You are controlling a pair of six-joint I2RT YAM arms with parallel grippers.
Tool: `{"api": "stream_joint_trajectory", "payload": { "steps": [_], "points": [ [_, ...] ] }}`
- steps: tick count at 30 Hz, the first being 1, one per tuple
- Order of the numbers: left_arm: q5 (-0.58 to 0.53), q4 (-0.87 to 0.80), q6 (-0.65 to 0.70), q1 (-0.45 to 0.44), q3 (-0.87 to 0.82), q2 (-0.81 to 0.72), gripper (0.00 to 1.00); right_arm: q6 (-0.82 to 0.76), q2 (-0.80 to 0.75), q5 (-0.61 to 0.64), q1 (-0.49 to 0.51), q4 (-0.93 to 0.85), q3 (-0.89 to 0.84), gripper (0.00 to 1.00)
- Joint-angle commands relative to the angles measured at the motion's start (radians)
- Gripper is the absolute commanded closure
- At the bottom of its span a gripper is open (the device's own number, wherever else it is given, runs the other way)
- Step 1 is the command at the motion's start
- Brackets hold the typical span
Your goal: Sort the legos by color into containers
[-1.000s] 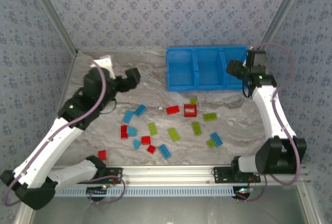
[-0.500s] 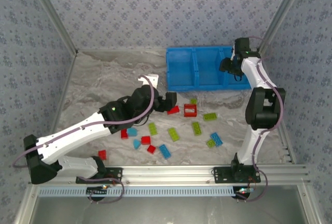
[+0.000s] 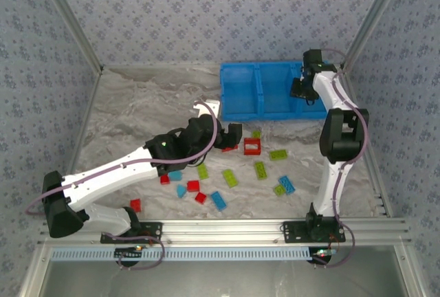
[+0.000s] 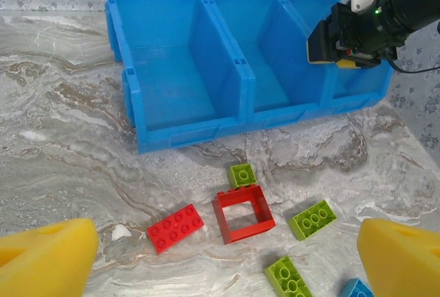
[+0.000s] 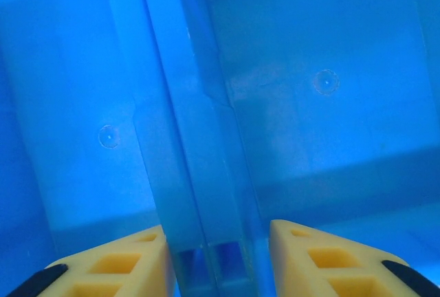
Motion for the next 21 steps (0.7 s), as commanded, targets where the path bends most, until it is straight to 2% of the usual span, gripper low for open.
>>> {"api": "stream_joint_trajectory", "payload": {
  "steps": [1, 8, 16, 21],
  "points": [
    [-0.025, -0.007, -0.009, -0.009, 0.023, -0.013, 0.03, -0.014, 0.026, 0.045, 0.007, -0.046, 0.043, 0.63],
    [-0.062, -0.031, -0.015, -0.009, 0.002, -0.028, 0.03, -0.041, 0.000, 0.120, 0.076, -0.045, 0.049, 0.79],
    [-0.100, -0.040, -0.029, -0.009, -0.024, -0.071, 0.03, 0.066, -0.056, 0.149, 0.169, 0.003, -0.003, 0.84],
    [-0.110, -0.074, -0.044, -0.009, -0.036, -0.106, 0.03, 0.047, -0.041, 0.144, 0.247, 0.022, 0.027, 0.83]
  ]
}}
